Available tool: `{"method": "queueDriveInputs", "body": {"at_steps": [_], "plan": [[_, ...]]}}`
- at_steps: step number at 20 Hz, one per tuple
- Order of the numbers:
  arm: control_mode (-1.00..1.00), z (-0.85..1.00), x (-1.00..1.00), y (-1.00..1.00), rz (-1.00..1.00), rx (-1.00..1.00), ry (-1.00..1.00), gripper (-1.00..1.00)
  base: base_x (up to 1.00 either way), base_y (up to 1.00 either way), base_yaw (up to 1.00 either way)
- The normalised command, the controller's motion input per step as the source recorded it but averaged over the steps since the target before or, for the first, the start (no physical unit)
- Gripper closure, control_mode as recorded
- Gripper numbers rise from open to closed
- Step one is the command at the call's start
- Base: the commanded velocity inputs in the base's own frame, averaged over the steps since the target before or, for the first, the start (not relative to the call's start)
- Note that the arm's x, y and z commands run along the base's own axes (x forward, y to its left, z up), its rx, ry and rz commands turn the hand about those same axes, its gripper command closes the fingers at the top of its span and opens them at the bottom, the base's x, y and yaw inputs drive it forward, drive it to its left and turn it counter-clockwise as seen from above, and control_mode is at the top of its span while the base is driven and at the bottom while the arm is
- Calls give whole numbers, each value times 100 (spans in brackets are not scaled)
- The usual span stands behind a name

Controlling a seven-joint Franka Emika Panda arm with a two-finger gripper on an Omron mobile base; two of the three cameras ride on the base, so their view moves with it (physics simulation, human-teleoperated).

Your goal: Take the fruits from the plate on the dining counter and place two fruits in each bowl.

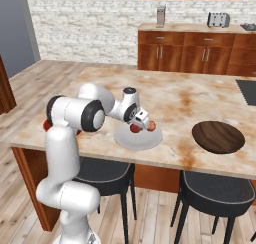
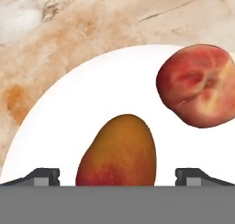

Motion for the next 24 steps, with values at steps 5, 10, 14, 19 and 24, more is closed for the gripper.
{"method": "queueDriveInputs", "body": {"at_steps": [5,10,14,19,24], "plan": [[-100,-26,0,0,0,0,0,-100,0,0,0],[-100,-33,0,0,0,0,0,100,0,0,0],[-100,-9,0,-2,-2,0,-2,100,0,0,0],[-100,57,-11,-16,-2,0,-3,100,0,0,0],[-100,84,-35,-15,-11,-1,-3,100,0,0,0]]}}
